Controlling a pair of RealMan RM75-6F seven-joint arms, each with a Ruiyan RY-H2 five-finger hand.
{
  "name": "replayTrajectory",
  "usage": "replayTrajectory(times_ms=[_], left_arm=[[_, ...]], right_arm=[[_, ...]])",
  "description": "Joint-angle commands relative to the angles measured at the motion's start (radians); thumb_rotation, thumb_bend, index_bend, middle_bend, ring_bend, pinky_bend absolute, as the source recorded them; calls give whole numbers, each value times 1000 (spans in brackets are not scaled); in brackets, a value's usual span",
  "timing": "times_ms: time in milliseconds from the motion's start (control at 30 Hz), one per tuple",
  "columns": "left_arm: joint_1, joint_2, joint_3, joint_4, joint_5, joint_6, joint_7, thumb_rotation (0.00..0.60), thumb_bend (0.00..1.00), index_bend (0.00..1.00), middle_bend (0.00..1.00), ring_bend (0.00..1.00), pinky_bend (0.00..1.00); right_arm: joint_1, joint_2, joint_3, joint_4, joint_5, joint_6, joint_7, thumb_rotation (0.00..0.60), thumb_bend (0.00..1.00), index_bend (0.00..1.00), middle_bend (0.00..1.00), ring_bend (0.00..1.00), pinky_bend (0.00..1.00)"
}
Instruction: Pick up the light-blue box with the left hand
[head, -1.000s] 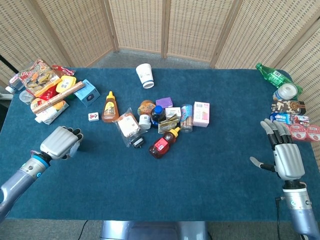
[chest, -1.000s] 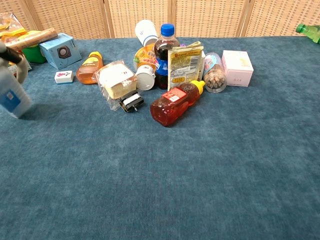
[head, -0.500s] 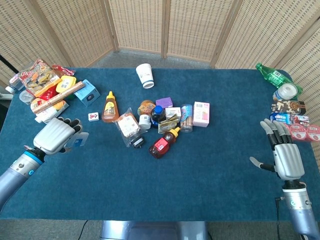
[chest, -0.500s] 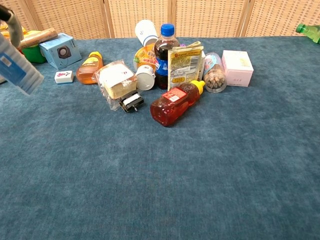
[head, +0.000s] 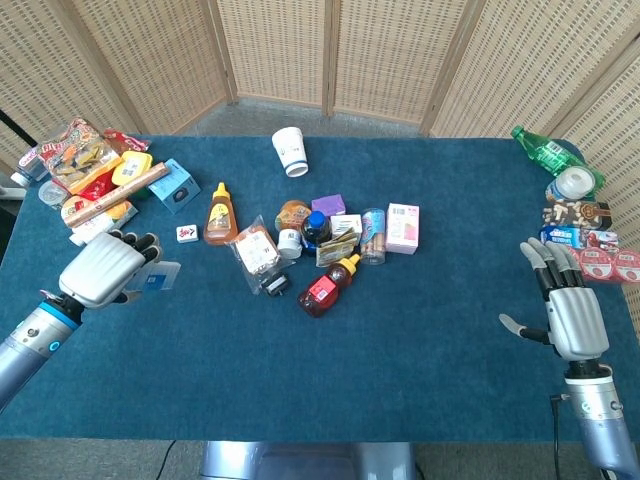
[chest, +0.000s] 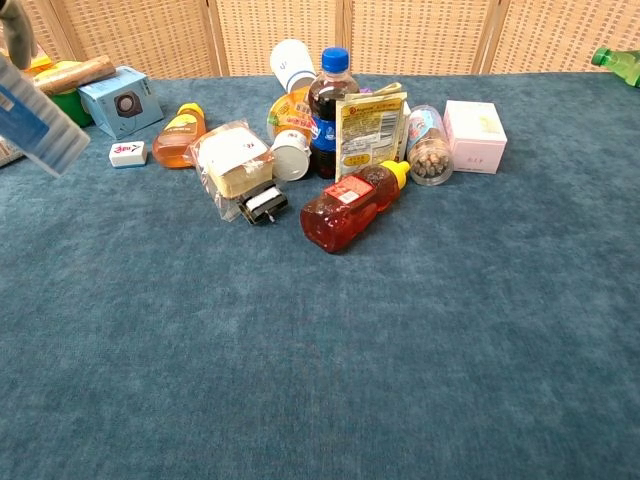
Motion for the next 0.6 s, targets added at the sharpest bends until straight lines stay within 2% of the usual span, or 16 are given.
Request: replayTrajectory(times_ms=[33,600], left_arm=[[0,6,-5,-4,1,4,-5,600,205,602,363,484,576],[9,26,-16,-23,7,15,-11,600,203,604,358,484,577]], right_arm=[[0,0,0,0,0,0,0,600,0,0,0,0,0],[0,0,-1,0,-4,2,0,600,0,0,0,0,0]])
